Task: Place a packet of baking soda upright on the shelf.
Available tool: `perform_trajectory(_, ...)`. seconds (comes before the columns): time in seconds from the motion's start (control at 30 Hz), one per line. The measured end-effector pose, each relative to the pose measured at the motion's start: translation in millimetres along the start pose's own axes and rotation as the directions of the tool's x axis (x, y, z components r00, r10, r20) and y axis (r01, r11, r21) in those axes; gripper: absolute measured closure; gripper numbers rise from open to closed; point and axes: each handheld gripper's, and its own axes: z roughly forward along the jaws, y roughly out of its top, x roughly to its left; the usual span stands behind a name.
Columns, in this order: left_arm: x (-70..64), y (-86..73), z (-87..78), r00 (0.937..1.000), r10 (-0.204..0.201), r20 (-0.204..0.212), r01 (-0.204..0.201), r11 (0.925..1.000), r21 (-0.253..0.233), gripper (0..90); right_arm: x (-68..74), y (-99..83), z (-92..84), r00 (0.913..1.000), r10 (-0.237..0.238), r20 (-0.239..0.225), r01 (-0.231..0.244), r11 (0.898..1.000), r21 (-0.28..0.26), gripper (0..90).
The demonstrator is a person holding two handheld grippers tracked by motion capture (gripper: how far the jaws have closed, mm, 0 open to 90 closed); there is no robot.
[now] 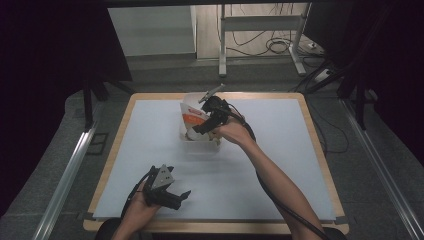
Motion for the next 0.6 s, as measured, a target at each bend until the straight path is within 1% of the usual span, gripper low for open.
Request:
perform_trajectory(0.27,0.5,-0.2,-0.3,1.0000,-0.003,0.003,0.003,1.0000,-0.004,1.1,2.7,-0.4,-5.0,0.9997,-0.022,0.006,0.022,1.000,0.004,0.3)
perform_trajectory(0.47,2.3,-0.3,-1.7,0.9998,-0.015,0.013,0.016,0.9997,-0.017,1.0,0.1,-2.5,-11.5,0.9999,-0.009,0.007,0.009,1.000,-0.008,0.3)
perform_trajectory(0.57,3.3,-0.4,-2.3,0.9993,-0.030,0.021,0.030,0.9993,-0.024,0.9,-1.7,-3.6,-15.4,1.0000,-0.005,0.007,0.005,1.000,-0.022,0.4)
perform_trajectory(0.6,3.9,-0.4,-2.6,0.9988,-0.040,0.026,0.041,0.9988,-0.027,0.6,-2.3,-4.4,-18.2,1.0000,0.002,0.006,-0.002,1.000,-0.029,0.4)
